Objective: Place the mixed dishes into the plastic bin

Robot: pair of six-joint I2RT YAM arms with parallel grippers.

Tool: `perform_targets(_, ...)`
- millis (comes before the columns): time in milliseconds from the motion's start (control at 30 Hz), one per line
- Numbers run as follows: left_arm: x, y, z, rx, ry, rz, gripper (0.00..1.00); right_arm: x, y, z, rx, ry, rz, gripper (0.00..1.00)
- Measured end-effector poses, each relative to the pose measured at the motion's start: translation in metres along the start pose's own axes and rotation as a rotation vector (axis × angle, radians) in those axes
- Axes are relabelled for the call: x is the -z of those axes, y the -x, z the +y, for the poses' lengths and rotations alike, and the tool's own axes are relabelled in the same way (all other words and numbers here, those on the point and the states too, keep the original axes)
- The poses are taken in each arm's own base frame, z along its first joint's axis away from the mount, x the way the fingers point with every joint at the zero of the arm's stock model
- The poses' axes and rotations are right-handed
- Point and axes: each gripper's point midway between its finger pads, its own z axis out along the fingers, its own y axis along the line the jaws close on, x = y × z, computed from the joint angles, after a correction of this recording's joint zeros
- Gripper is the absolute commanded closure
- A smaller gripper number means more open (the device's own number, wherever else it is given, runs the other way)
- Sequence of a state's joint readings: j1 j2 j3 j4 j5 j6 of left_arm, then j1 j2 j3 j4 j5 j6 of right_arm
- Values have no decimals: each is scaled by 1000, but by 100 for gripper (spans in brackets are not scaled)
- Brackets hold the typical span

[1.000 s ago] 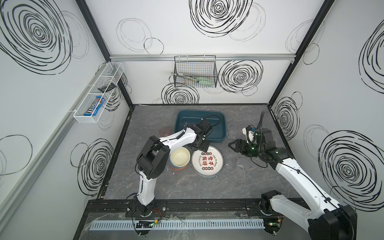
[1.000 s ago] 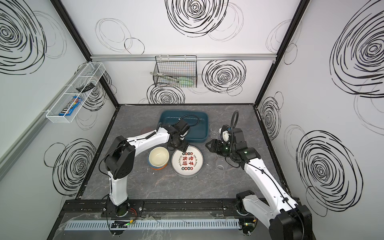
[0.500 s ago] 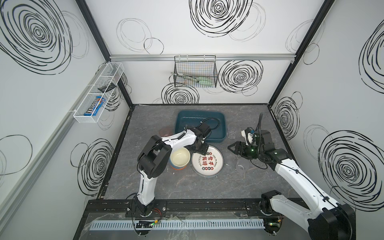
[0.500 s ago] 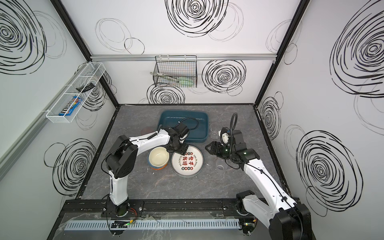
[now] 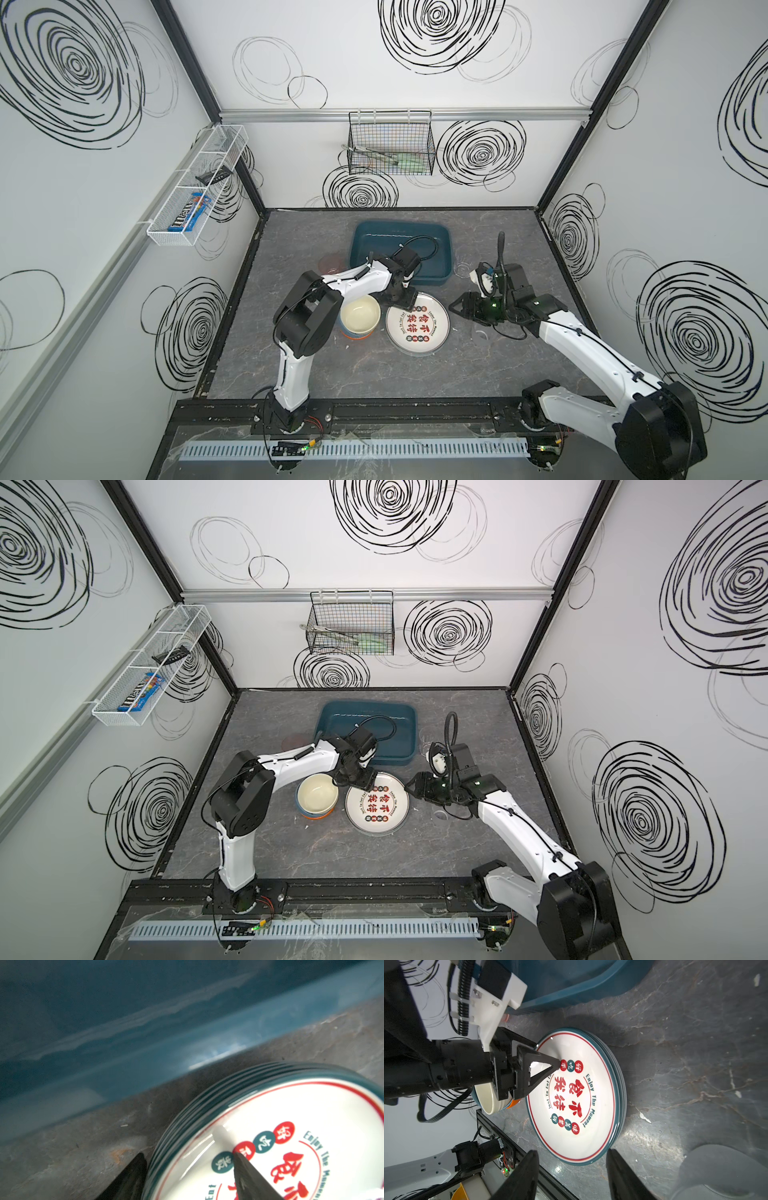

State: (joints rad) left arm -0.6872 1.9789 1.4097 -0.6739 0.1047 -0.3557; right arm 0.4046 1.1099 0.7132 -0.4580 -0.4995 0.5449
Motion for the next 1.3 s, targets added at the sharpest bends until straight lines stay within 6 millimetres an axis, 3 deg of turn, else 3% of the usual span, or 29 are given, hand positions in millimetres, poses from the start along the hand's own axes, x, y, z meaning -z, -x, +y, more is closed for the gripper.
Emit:
perform_targets(233, 15, -1, -3, 26, -26, -38, 25, -18, -8, -13, -7, -66, 54, 42)
perform_targets(467, 54, 7, -8, 56, -67, -137, 23, -27, -6, -23, -5, -126, 84, 41)
perform_targets(700, 89, -12, -16, 93, -114, -207, 22, -36, 11, -21, 30, -152, 92, 41)
perform_targets(833, 87, -31, -24, 102, -133, -193, 22, -39, 12, -23, 34, -161, 102, 41)
perform_targets(1100, 64, -68, -27, 139, -134, -131, 22, -41, 12, -23, 37, -161, 105, 40)
perform_targets(1300, 61, -70, -26, 156, -116, -136, 22, -41, 13, -22, 38, -155, 102, 40)
